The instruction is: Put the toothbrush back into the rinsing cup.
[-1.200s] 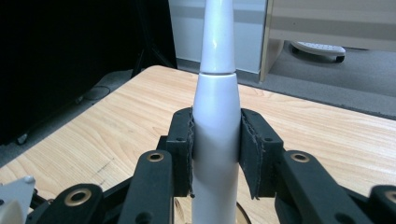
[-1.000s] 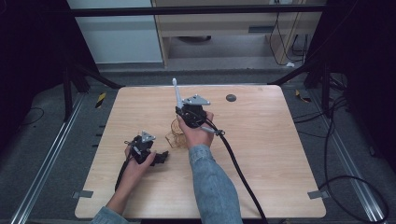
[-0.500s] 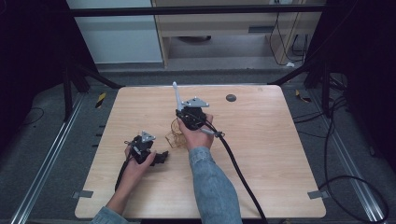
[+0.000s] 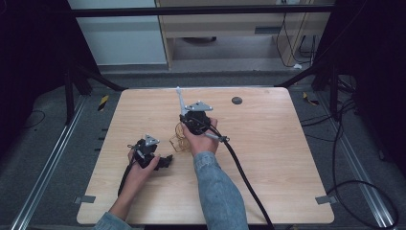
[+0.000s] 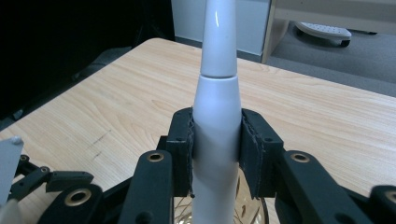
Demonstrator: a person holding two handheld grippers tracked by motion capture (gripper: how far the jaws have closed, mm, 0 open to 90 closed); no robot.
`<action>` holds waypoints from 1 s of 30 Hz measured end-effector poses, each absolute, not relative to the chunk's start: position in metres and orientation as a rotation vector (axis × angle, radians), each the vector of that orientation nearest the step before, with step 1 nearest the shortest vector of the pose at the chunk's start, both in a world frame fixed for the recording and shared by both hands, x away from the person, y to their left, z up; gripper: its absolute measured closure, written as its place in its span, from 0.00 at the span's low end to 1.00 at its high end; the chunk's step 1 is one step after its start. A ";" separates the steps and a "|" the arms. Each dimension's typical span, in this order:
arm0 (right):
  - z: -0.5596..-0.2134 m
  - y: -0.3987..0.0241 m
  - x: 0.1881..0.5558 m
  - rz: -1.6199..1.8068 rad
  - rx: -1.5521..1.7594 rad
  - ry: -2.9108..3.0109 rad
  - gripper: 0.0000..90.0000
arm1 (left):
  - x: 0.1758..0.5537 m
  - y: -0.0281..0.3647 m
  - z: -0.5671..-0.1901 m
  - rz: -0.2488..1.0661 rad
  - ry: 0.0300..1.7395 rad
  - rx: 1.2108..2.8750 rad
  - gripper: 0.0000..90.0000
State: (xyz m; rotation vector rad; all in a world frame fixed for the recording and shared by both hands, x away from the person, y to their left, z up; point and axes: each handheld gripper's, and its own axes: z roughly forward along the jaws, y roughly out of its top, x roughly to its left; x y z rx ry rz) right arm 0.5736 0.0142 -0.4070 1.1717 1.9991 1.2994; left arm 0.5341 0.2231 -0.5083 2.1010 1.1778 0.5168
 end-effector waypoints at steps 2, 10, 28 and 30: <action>-0.408 0.015 0.573 1.290 1.171 2.006 0.74 | 0.534 0.223 -0.508 0.516 1.178 2.101 0.00; -0.409 0.016 0.572 1.264 1.156 2.032 0.74 | 0.534 0.223 -0.508 0.515 1.177 2.101 0.00; -0.414 0.017 0.574 1.229 1.175 2.077 0.74 | 0.535 0.223 -0.508 0.514 1.177 2.101 0.00; -0.415 0.018 0.574 1.218 1.171 2.086 0.74 | 0.535 0.224 -0.508 0.514 1.177 2.101 0.00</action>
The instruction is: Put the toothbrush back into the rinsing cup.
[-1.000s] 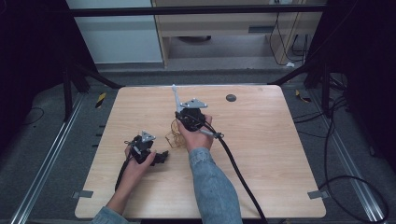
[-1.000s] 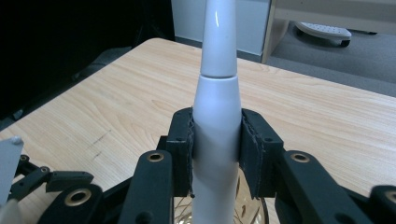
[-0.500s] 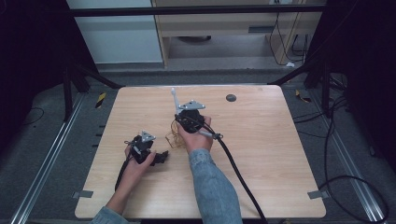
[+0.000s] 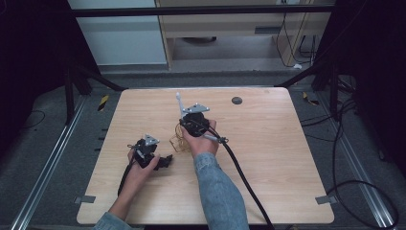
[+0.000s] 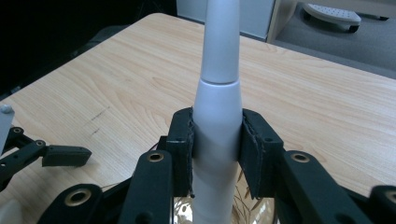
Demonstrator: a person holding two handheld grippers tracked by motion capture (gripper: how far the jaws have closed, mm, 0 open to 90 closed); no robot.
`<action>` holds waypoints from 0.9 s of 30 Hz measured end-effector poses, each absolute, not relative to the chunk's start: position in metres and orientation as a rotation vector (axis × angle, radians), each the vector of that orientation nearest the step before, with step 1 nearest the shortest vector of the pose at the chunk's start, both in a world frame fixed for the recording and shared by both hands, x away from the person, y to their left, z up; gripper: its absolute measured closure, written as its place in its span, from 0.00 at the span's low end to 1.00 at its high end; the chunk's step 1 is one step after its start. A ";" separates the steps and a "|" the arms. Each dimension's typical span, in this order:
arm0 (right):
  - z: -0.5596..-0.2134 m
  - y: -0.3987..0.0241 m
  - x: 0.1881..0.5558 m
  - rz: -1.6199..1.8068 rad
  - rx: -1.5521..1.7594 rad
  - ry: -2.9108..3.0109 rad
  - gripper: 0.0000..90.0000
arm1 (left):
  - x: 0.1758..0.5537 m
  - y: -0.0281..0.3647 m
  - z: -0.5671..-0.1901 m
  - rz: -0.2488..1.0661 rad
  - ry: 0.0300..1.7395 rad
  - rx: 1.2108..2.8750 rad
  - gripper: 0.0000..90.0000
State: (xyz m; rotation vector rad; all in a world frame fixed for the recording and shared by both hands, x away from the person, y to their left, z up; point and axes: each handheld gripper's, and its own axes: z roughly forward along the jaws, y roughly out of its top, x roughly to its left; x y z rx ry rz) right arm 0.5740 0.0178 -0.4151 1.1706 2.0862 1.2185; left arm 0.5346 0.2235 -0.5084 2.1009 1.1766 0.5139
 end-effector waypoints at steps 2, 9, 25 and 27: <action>-0.416 0.018 0.575 1.204 1.167 2.095 0.74 | 0.535 0.224 -0.508 0.514 1.176 2.101 0.00; -0.415 0.019 0.576 1.183 1.180 2.116 0.74 | 0.535 0.224 -0.508 0.512 1.174 2.101 0.00; -0.415 0.028 0.584 1.152 1.144 2.165 0.74 | 0.536 0.226 -0.508 0.512 1.167 2.109 0.00; -0.415 0.029 0.585 1.154 1.146 2.167 0.74 | 0.536 0.225 -0.508 0.512 1.168 2.106 0.00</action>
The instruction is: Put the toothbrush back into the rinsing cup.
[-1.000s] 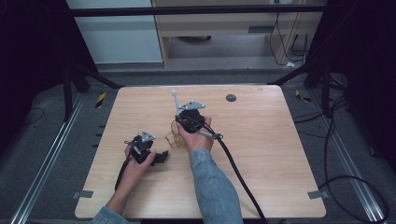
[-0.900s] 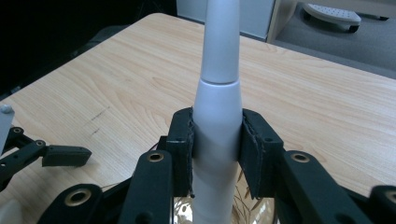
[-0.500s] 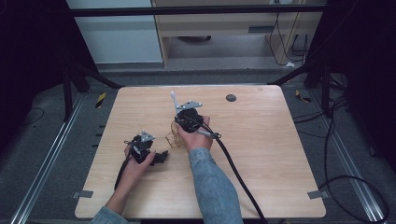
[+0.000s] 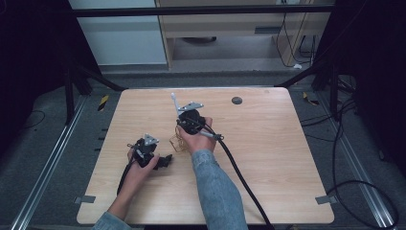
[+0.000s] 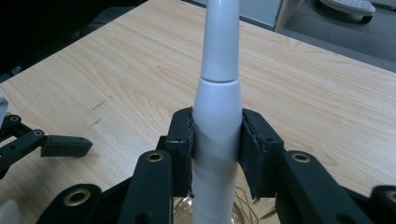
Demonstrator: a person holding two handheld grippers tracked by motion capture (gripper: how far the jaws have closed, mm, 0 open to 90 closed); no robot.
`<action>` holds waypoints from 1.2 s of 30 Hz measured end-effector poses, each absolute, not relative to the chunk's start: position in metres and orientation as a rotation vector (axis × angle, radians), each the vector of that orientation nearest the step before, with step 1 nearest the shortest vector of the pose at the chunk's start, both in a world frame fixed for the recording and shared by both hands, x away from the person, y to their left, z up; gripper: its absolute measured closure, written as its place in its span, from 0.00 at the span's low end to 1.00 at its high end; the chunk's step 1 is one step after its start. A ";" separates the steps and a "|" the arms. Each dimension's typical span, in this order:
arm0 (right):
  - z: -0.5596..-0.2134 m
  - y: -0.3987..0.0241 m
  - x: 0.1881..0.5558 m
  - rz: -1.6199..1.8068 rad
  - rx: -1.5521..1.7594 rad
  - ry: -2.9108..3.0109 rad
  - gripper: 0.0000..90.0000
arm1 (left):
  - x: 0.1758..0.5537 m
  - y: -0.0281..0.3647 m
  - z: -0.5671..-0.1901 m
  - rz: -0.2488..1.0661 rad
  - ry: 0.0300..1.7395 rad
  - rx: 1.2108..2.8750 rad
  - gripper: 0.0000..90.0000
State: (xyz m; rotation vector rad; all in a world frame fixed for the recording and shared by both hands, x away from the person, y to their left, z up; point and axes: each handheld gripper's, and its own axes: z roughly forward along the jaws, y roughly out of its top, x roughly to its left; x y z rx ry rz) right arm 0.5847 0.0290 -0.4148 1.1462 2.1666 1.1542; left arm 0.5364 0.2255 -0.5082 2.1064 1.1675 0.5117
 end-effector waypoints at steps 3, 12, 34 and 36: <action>-0.415 0.030 0.586 1.153 1.148 2.170 0.74 | 0.536 0.226 -0.508 0.512 1.167 2.106 0.00; -0.416 0.030 0.588 1.155 1.152 2.171 0.74 | 0.536 0.226 -0.508 0.511 1.164 2.108 0.00; -0.407 0.029 0.585 1.131 1.138 2.169 0.66 | 0.536 0.226 -0.508 0.510 1.161 2.110 0.00; -0.406 0.028 0.584 1.129 1.134 2.169 0.65 | 0.536 0.226 -0.508 0.510 1.161 2.110 0.00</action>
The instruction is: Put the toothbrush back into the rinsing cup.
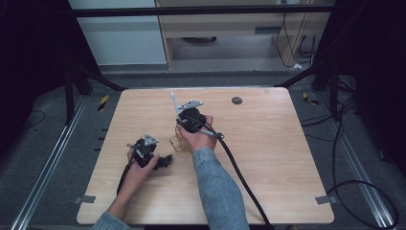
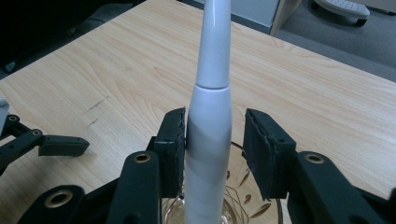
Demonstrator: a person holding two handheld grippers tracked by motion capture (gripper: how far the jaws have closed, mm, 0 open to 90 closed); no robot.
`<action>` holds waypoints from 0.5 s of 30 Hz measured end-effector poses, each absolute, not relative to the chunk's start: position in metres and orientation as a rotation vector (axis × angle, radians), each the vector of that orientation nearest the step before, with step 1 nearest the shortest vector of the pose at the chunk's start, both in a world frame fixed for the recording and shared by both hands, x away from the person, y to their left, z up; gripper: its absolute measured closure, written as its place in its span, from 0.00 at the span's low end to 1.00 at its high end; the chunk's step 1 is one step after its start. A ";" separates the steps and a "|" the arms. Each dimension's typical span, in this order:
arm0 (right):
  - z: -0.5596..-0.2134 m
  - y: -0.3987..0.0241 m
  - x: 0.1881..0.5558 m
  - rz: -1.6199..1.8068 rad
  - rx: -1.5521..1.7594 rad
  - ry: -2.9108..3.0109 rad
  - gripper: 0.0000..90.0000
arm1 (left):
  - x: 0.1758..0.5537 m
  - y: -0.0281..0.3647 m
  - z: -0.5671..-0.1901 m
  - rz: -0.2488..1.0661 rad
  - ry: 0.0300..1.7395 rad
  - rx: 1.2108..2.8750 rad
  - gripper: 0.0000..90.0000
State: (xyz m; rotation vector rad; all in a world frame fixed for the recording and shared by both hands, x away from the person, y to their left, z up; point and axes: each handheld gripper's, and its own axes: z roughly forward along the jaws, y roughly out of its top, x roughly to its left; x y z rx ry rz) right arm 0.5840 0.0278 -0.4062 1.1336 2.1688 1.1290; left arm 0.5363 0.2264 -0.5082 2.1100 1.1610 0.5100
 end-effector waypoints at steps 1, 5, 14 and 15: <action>-0.405 0.027 0.583 1.128 1.127 2.169 0.65 | 0.536 0.226 -0.508 0.510 1.161 2.110 0.00; -0.402 0.026 0.580 1.126 1.122 2.169 0.64 | 0.537 0.226 -0.508 0.511 1.162 2.108 0.00; -0.399 0.025 0.576 1.139 1.105 2.164 0.63 | 0.537 0.226 -0.508 0.512 1.164 2.104 0.00; -0.399 0.025 0.575 1.136 1.105 2.165 0.63 | 0.537 0.226 -0.508 0.512 1.165 2.104 0.00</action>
